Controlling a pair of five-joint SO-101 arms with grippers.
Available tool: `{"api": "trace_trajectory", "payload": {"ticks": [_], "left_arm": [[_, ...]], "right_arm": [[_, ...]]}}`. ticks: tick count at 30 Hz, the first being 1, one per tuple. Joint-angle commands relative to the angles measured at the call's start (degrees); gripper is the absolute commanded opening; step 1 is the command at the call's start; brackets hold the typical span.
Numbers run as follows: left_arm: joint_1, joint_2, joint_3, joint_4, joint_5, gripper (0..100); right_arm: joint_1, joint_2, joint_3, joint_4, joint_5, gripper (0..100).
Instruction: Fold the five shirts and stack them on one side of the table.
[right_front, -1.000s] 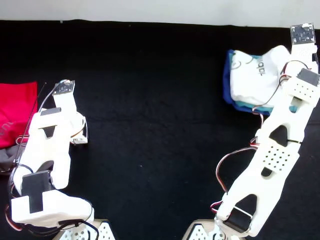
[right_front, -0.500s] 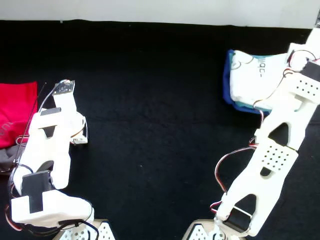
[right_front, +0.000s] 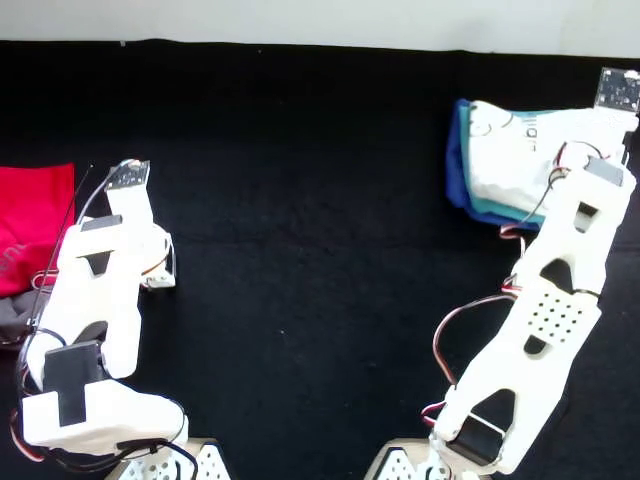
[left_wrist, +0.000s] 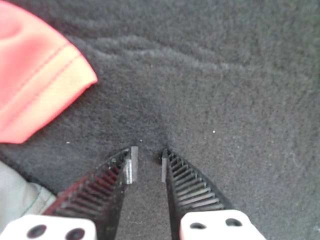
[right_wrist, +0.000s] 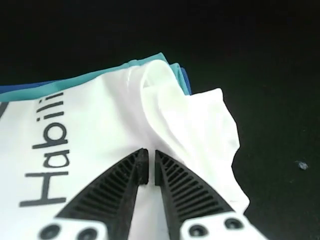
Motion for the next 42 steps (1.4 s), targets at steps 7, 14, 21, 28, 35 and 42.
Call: {"api": "trace_trajectory", "payload": {"ticks": [7, 14, 21, 28, 35, 42], "left_arm": [[-0.40, 0.13, 0.31, -1.23, 0.62, 10], [-0.40, 0.13, 0.31, -1.23, 0.62, 10], [-0.40, 0.13, 0.31, -1.23, 0.62, 10], [-0.40, 0.13, 0.31, -1.23, 0.62, 10], [-0.40, 0.13, 0.31, -1.23, 0.62, 10], [-0.40, 0.13, 0.31, -1.23, 0.62, 10]], "right_arm": [[0.84, -4.88, -11.82, 5.85, -9.05, 4.5], [-0.04, -4.88, -30.64, 21.32, -13.36, 12.8], [-1.71, -4.88, -48.22, 37.05, -13.71, 12.8], [-3.56, -8.40, -53.05, 53.23, -13.71, 12.8], [-7.16, -17.71, -52.70, 61.76, -13.71, 12.8], [-8.92, -29.85, -46.90, 61.93, -13.71, 12.7]]}}
